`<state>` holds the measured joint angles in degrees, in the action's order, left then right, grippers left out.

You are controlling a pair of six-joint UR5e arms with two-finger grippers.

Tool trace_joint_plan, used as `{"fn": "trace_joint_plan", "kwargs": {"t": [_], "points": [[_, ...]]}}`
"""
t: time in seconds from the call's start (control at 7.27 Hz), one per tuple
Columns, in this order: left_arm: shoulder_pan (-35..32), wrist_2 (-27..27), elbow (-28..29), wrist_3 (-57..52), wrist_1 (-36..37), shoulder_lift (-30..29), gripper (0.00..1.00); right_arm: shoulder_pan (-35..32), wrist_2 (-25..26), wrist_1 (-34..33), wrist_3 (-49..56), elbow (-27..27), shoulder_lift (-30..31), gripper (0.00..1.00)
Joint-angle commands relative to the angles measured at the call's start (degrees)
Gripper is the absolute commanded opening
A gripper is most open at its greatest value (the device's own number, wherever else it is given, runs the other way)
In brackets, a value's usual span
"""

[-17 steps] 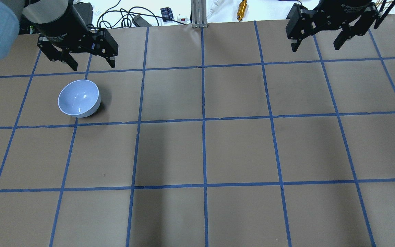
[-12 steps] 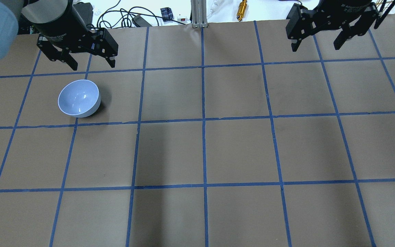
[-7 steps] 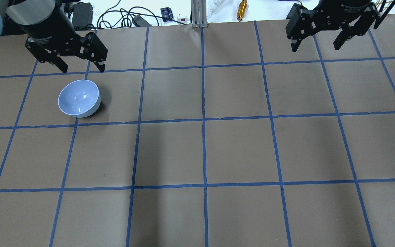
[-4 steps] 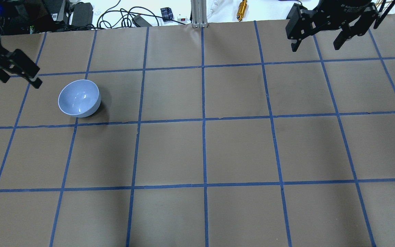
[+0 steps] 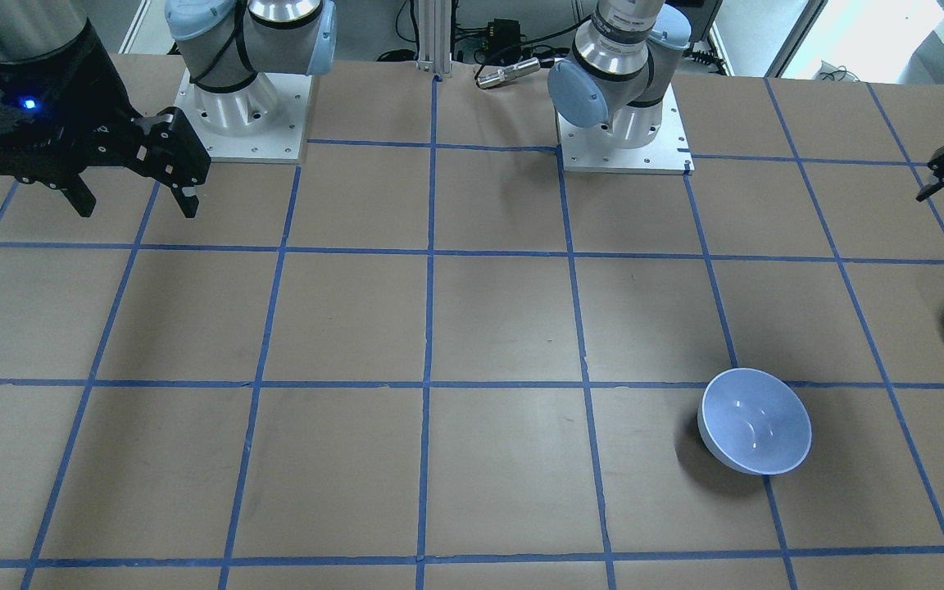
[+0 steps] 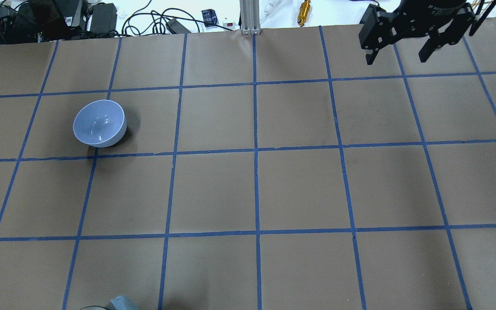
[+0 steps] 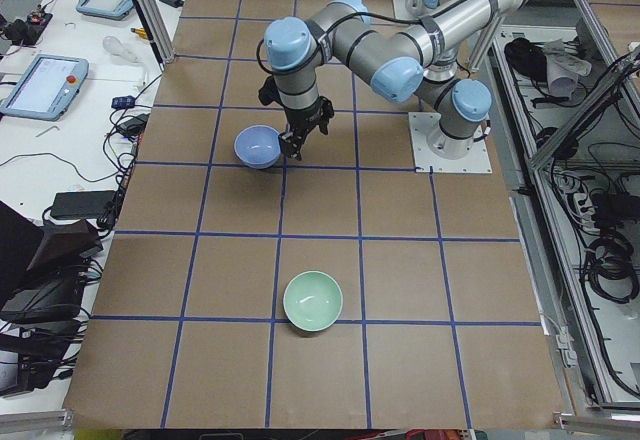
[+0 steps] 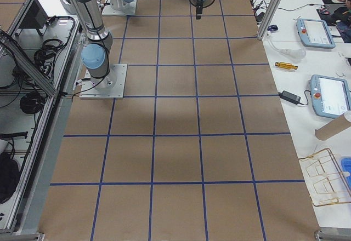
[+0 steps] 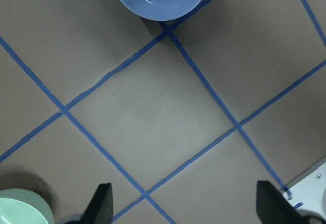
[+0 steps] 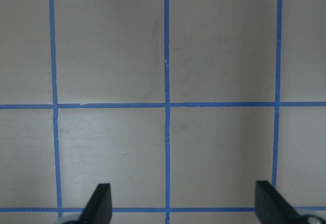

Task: Stack green bowl on blue bowl
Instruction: 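Move the left gripper back toward the pale green bowl near the robot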

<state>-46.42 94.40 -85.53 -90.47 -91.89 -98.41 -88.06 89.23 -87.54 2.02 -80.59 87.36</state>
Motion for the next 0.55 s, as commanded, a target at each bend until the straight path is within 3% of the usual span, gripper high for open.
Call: {"fn": "trace_joint_plan", "kwargs": {"t": [0.0, 0.28, 0.41], "points": [[7.7, 1.0, -0.2, -23.8, 10.8, -6.6, 1.00, 0.0, 0.0, 0.0, 0.0, 0.0, 0.0, 1.00], [15.1, 0.3, -0.8, -42.9, 20.3, -11.8, 1.00, 0.0, 0.0, 0.0, 0.0, 0.1, 0.0, 1.00], [18.1, 0.3, -1.1, -48.6, 21.3, -14.2, 1.00, 0.0, 0.0, 0.0, 0.0, 0.0, 0.0, 1.00]]}}
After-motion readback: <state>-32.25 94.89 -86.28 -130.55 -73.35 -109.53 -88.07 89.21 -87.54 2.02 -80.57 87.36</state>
